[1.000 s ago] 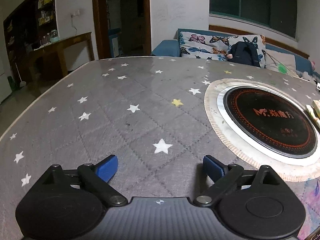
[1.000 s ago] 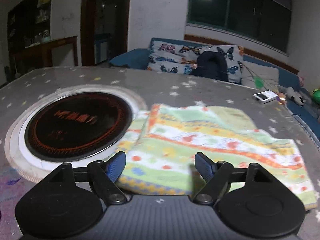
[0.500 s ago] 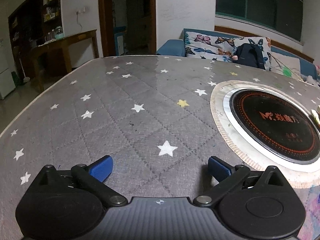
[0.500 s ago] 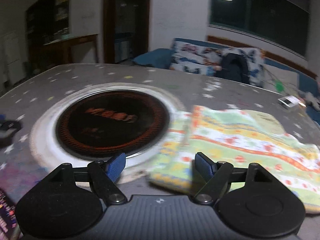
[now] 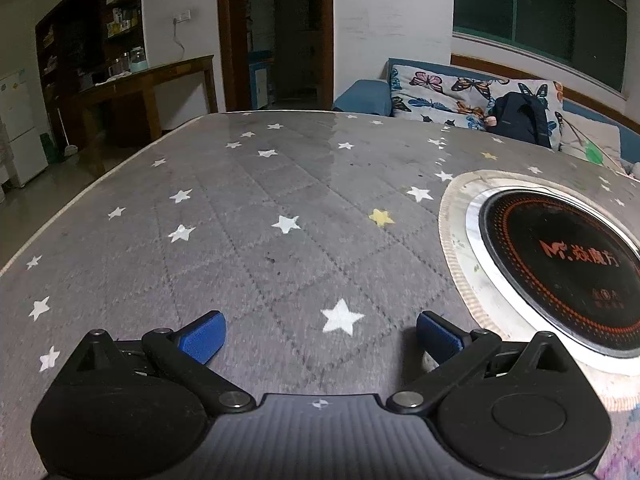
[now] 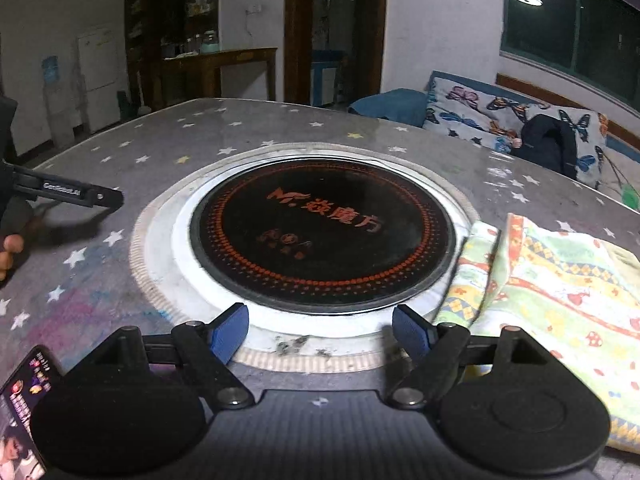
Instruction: Fold clothes
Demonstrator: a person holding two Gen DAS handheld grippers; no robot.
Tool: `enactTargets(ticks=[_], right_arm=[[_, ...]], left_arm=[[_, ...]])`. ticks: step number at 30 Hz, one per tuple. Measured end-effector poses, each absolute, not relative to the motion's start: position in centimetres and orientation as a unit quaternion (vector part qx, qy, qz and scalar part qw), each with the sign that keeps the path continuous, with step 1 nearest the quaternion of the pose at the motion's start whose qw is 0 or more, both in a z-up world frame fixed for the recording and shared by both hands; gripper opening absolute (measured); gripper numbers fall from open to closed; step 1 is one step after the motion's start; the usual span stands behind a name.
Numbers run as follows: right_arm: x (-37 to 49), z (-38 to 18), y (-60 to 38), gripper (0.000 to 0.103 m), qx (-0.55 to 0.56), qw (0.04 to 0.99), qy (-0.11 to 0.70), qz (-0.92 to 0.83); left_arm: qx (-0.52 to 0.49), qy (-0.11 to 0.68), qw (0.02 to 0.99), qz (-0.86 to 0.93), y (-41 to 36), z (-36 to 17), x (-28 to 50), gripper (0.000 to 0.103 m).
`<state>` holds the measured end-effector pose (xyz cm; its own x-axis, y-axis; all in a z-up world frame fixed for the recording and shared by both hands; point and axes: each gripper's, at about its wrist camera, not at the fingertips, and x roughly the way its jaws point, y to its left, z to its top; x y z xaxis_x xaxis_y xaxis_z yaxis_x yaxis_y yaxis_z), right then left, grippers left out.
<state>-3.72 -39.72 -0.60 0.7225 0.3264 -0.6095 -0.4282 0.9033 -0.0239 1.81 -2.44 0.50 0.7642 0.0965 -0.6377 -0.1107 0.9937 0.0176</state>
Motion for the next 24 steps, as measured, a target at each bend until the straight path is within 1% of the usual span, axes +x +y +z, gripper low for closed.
enactTargets(ticks=[2, 7, 12, 13, 15, 24], right_arm=[[-3.5, -0.7, -40.0, 0.082, -0.076, 0.924, 0.313, 0.204], [-2.7, -0.7, -40.4, 0.089, -0.081, 0.922, 0.319, 0.203], [-2.6, -0.9, -40.4, 0.092, -0.082, 0.922, 0.32, 0.202], [-2.6, -0.9, -40.4, 0.098, -0.083, 0.922, 0.32, 0.2], [-2.5, -0.9, -40.3, 0.103, -0.085, 0.921, 0.323, 0.199], [-2.7, -0.9, -40.3, 0.103, -0.088, 0.922, 0.321, 0.199]], left_arm=[[-0.012, 0.338, 0.939, 0.057, -2.3, 0.5, 2.1, 0.103], [-0.011, 0.338, 0.939, 0.06, -2.2, 0.4, 2.3, 0.103], [-0.01, 0.337, 0.939, 0.06, -2.2, 0.4, 2.3, 0.103], [-0.01, 0.337, 0.939, 0.06, -2.3, 0.4, 2.3, 0.103], [-0.01, 0.337, 0.939, 0.06, -2.5, 0.4, 2.2, 0.103], [-0.01, 0.337, 0.939, 0.06, -2.5, 0.4, 2.2, 0.103]])
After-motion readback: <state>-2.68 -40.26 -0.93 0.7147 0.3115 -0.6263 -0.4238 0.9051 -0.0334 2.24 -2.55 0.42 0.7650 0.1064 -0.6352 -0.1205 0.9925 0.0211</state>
